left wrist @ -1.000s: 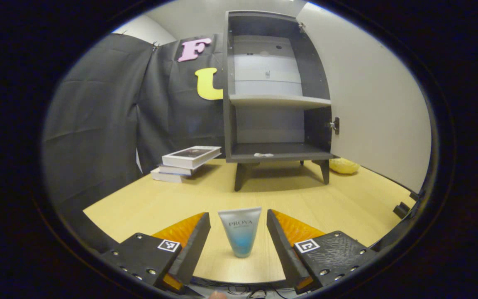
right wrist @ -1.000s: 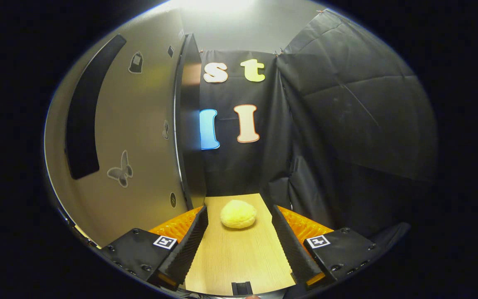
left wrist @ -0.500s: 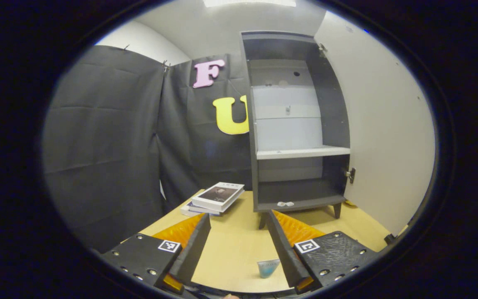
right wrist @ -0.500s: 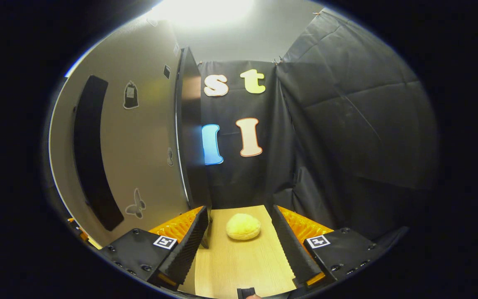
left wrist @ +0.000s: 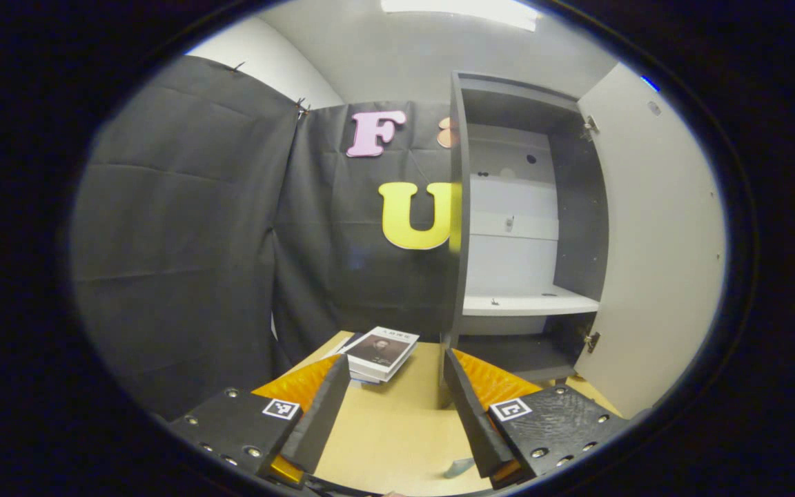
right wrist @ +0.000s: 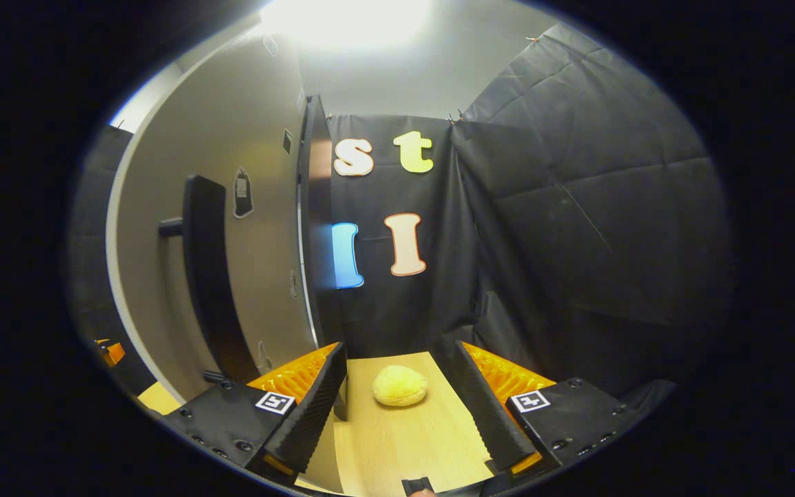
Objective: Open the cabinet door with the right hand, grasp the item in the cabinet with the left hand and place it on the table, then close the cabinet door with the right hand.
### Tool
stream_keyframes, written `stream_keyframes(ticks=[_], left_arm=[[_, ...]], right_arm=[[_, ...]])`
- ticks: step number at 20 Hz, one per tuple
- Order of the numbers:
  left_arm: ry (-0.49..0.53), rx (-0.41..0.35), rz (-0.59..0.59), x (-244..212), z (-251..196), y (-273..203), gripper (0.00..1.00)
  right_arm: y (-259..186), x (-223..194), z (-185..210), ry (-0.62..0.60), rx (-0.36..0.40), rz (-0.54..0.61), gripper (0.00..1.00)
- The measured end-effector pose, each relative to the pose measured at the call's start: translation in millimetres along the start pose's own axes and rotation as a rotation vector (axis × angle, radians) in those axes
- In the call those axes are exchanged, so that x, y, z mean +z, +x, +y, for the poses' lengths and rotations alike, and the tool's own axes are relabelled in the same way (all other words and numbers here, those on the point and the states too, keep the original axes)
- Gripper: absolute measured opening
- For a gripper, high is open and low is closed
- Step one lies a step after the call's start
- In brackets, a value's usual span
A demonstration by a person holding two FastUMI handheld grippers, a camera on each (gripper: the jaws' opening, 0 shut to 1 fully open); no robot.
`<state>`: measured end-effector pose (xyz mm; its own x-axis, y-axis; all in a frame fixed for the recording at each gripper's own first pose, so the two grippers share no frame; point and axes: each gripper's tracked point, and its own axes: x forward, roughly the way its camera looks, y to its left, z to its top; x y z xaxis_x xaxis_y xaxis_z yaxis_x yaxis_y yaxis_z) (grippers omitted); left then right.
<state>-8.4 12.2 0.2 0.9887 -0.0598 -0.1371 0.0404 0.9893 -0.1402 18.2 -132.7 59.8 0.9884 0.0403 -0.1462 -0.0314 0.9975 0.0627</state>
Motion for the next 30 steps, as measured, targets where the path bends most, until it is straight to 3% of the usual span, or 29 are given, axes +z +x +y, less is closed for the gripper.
stream_keyframes(ticks=[5,6,15,19,20,22,26,27,29,30], left_arm=[[0.032,-0.019,-0.05,19,17,2,0.82],[0.026,-0.027,-0.057,20,17,1,0.82],[0.023,-0.071,-0.051,8,35,19,0.84],[0.033,-0.099,-0.055,7,36,25,0.84],[0.035,-0.103,-0.057,7,38,26,0.84],[0.039,-0.113,-0.06,7,41,28,0.82],[0.045,-0.132,-0.067,6,50,31,0.84],[0.047,-0.133,-0.069,6,52,31,0.84],[0.05,-0.136,-0.071,5,57,31,0.84],[0.052,-0.136,-0.071,5,60,31,0.84]], right_arm=[[-17,14,1,-0.018,-0.06,-0.024,0.98],[-19,17,2,-0.019,-0.072,-0.029,0.92],[-35,22,16,-0.035,-0.193,-0.038,0.92],[-40,18,40,-0.014,-0.166,-0.036,0.92],[-40,19,44,-0.014,-0.164,-0.041,0.98],[-45,17,54,-0.011,-0.16,-0.044,0.92],[-44,14,79,0.007,-0.131,-0.042,0.97],[-45,13,87,0.01,-0.117,-0.041,0.92],[-44,12,105,0.013,-0.086,-0.036,0.97],[-44,12,114,0.009,-0.071,-0.034,0.92]])
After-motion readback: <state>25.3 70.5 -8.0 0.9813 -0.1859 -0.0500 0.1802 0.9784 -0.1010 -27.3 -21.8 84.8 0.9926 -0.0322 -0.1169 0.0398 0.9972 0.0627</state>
